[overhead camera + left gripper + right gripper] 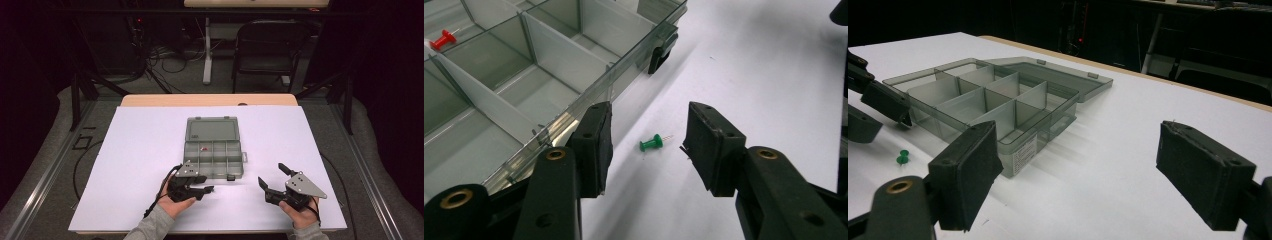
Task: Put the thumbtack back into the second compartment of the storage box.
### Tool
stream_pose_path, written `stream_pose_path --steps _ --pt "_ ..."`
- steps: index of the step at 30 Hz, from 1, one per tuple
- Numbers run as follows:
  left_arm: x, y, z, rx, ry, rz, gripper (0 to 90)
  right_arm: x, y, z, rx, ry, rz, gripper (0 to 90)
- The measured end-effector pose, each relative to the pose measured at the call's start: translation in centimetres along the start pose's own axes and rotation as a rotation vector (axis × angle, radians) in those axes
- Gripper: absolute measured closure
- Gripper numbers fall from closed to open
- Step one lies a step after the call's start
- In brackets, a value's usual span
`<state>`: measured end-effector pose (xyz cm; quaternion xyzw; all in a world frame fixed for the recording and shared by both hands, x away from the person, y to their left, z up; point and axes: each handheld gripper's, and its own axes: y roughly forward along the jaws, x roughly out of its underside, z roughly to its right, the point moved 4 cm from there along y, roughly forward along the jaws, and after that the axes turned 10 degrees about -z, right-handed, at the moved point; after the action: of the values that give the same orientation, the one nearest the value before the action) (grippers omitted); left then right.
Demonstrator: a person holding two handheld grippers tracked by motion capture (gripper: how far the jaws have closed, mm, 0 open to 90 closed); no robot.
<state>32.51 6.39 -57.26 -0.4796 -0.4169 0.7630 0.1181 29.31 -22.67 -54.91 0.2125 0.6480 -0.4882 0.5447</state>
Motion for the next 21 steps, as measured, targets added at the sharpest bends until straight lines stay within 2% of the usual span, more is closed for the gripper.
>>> stream_pose_path --steps 14,21 --pt "-0.3 1.8 0.3 0.022 0.030 -0.035 53.1 0.0 0.0 0.0 -0.003 -0.004 0.000 16.6" --pt "-0.3 2.4 0.5 0.032 0.063 -0.054 60.6 0.0 0.0 0.0 -0.005 -0.005 0.000 16.6"
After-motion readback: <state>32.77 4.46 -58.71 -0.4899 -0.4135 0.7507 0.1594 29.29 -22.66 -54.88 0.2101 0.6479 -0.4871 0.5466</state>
